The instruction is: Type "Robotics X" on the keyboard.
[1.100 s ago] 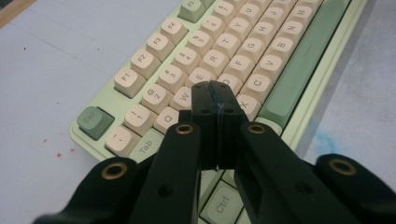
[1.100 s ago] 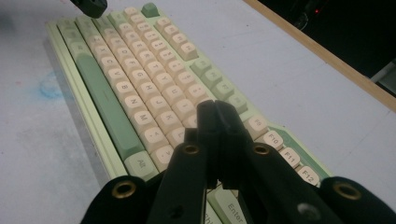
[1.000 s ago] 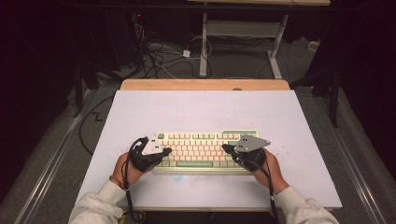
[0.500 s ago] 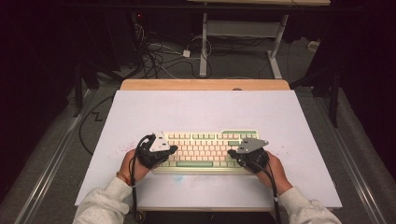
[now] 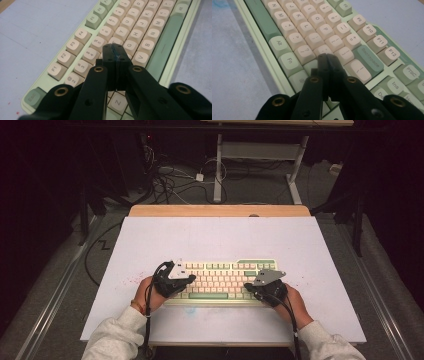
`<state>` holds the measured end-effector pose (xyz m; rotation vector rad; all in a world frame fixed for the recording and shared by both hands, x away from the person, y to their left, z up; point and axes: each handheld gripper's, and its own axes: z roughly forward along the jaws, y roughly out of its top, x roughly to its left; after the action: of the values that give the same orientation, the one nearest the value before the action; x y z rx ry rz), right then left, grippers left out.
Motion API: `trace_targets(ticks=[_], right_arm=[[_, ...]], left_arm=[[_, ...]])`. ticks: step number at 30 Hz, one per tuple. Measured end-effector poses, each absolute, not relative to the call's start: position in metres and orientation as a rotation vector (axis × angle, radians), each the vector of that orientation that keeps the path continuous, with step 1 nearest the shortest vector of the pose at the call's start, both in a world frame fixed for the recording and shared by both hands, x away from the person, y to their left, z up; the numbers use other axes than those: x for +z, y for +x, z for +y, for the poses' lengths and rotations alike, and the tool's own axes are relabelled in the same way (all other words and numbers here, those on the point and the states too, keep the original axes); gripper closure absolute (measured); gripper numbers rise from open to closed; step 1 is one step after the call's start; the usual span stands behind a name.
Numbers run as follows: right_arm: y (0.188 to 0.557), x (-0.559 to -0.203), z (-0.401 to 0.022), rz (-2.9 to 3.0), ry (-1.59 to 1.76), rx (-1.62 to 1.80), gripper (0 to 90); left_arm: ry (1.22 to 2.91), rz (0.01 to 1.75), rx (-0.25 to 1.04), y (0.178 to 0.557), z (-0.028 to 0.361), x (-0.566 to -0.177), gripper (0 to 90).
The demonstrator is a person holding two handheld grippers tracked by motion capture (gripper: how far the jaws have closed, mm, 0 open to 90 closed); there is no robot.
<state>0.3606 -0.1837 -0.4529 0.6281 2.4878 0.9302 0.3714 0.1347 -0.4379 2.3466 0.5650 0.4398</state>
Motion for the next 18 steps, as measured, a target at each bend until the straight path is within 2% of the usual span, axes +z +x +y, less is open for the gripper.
trace_targets(ticks=[18], right_arm=[[0.359, -0.454, -0.183, 2.478, 0.626, 0.928, 90.0]], left_arm=[[2.394, 0.582, 0.421, 0.387, 0.117, -0.442, 87.7]])
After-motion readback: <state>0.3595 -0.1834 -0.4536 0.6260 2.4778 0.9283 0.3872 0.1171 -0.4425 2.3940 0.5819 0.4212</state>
